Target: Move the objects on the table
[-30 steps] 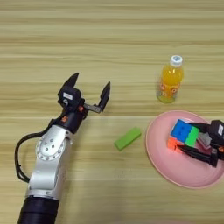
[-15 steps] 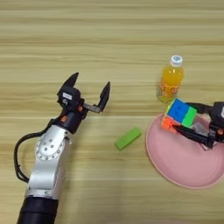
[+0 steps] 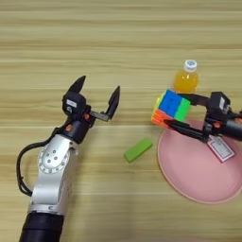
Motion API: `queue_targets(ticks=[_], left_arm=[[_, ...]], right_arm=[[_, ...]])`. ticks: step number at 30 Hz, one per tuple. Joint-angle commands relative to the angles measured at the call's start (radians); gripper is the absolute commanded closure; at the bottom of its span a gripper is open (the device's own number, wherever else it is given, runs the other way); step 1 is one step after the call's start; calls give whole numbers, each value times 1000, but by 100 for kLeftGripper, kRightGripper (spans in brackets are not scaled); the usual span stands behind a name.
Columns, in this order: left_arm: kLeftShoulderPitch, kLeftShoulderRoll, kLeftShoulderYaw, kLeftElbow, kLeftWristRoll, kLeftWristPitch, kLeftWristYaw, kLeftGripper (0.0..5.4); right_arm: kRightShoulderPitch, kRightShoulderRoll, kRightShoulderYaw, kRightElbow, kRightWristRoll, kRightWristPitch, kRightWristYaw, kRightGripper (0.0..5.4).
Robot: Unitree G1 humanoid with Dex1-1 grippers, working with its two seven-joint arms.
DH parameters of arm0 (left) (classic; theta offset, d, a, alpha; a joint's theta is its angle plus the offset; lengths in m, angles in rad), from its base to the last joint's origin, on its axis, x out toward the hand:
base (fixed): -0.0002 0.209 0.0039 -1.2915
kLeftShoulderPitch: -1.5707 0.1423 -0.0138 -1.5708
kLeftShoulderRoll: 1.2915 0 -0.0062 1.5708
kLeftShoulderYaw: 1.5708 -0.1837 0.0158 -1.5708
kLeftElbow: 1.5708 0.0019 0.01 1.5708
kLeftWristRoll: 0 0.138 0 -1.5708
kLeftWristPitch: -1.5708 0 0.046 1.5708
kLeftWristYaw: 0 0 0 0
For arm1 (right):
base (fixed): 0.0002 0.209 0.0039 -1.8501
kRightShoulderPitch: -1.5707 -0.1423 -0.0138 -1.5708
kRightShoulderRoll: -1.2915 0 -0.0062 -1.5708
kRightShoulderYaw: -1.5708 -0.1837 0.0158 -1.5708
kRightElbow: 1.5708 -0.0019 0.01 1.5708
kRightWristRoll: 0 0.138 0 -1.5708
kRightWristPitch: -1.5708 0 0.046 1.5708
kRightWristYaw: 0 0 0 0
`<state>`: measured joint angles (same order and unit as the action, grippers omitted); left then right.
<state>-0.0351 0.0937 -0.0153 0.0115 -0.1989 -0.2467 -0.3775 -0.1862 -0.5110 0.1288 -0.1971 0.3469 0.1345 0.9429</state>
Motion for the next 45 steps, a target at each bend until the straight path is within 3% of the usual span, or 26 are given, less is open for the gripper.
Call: queue_targets(ticks=[1, 8, 15, 24, 31, 36, 45], left_arm=[[-16, -1, 1, -8, -10, -12, -7, 0], [-18, 0, 11, -40, -62, -24, -32, 0], [-22, 6, 19, -43, -71, -25, -37, 0], [-17, 4, 18, -44, -69, -26, -38, 0], [-8, 3, 16, -48, -64, -28, -35, 0], [-4, 5, 17, -51, -65, -26, -36, 0], [6, 8, 17, -59, -71, -22, -42, 0]], right_arm=[[-80, 57, 53, 41, -52, 33, -55, 206], [-192, 194, 137, 180, -153, 67, -180, 206], [-230, 260, 176, 352, -237, 15, -229, 206], [-220, 295, 190, 474, -275, -39, -221, 206], [-198, 299, 191, 500, -289, -55, -208, 206], [-186, 298, 188, 484, -287, -51, -200, 123], [-158, 296, 158, 353, -254, -27, -204, 23]])
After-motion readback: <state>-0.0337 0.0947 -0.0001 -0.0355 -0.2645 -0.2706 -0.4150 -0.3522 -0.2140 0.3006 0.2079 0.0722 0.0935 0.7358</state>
